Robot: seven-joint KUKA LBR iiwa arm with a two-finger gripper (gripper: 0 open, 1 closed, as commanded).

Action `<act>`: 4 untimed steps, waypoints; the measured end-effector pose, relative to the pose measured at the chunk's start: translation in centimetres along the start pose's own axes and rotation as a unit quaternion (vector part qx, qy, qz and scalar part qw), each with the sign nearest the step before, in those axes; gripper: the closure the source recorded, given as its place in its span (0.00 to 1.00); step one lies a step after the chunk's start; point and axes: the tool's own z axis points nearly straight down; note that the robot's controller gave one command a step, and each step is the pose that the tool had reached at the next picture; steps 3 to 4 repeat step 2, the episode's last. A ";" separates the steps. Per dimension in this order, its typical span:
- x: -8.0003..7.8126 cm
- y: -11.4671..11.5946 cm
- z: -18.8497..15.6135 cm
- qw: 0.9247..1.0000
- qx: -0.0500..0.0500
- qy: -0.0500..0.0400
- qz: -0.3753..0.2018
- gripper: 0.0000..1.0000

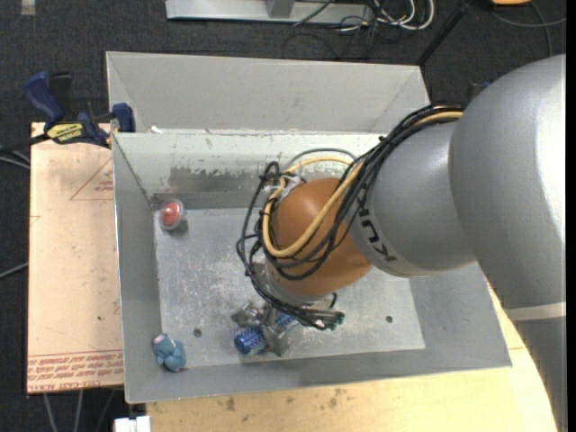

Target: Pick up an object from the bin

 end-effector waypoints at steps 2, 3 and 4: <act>-4.0 1.6 -15.4 0.998 0.000 -0.002 -0.057 1.00; -4.0 1.6 -15.4 0.998 0.000 -0.002 -0.057 1.00; -4.0 1.6 -15.4 0.998 0.000 -0.002 -0.057 1.00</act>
Offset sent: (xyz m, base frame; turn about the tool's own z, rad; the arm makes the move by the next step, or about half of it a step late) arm 0.0057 0.0010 0.1195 -0.0074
